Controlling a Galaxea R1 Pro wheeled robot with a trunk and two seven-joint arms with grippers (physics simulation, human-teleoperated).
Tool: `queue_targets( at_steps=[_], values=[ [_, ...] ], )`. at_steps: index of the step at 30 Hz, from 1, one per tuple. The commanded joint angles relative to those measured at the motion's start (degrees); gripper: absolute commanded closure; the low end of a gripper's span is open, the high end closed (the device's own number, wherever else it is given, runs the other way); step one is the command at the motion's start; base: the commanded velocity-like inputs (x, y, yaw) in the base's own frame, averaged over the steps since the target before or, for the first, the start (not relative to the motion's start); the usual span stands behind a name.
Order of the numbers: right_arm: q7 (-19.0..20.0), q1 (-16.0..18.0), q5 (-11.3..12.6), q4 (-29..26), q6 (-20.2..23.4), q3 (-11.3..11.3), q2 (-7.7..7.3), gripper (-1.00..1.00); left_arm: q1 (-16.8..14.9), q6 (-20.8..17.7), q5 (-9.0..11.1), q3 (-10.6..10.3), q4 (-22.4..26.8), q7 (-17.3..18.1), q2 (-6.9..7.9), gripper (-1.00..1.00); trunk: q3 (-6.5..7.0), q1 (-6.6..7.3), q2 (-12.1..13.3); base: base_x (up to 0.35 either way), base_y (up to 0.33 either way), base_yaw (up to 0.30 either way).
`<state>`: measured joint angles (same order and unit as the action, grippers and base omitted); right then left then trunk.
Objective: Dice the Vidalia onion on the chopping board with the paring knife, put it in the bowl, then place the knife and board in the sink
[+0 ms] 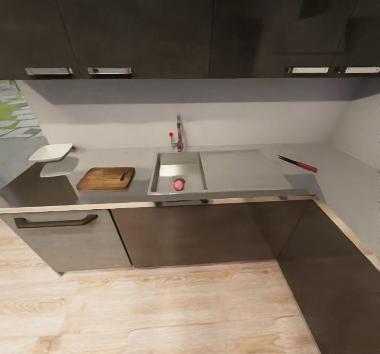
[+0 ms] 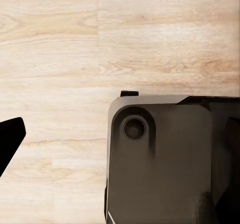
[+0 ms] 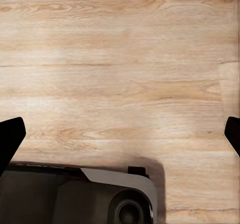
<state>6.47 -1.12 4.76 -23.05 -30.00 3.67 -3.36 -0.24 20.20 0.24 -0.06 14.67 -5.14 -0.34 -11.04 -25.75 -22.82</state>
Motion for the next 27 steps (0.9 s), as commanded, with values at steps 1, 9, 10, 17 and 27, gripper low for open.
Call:
queue_targets(
  at_steps=[1, 9, 10, 17, 27],
  values=[
    [0.1, 0.0, 0.5, -0.1, -0.1, 0.4, -0.07, -1.00, 0.0, 0.2, 0.0, 0.0, -0.1, -0.2, -0.02, -1.00, -0.09, -0.03, -0.1, 0.000, -0.172, 0.000],
    [0.0, 0.0, 0.5, -0.1, -0.1, 0.4, -0.07, -1.00, 0.0, 0.3, 0.0, 0.0, -0.2, -0.2, -0.02, -1.00, -0.09, -0.03, -0.1, 0.000, -0.042, 0.011],
    [0.0, 0.0, 0.5, -0.1, -0.1, 0.4, -0.07, -1.00, 0.0, 0.3, 0.0, 0.0, -0.2, -0.2, -0.02, -1.00, -0.09, -0.03, -0.1, 0.000, -0.006, 0.068],
    [0.0, 0.0, 0.5, -0.1, -0.1, 0.4, -0.07, -1.00, 0.0, 0.3, 0.0, 0.0, -0.3, -0.2, -0.02, -1.00, -0.09, -0.03, -0.1, 0.000, -0.002, 0.126],
    [0.0, 0.0, 0.5, -0.1, -0.1, 0.4, -0.07, -1.00, 0.0, 0.2, 0.1, 0.0, -0.3, -0.2, -0.03, -1.00, -0.09, -0.03, -0.1, 0.000, 0.000, 0.098]
  ],
)
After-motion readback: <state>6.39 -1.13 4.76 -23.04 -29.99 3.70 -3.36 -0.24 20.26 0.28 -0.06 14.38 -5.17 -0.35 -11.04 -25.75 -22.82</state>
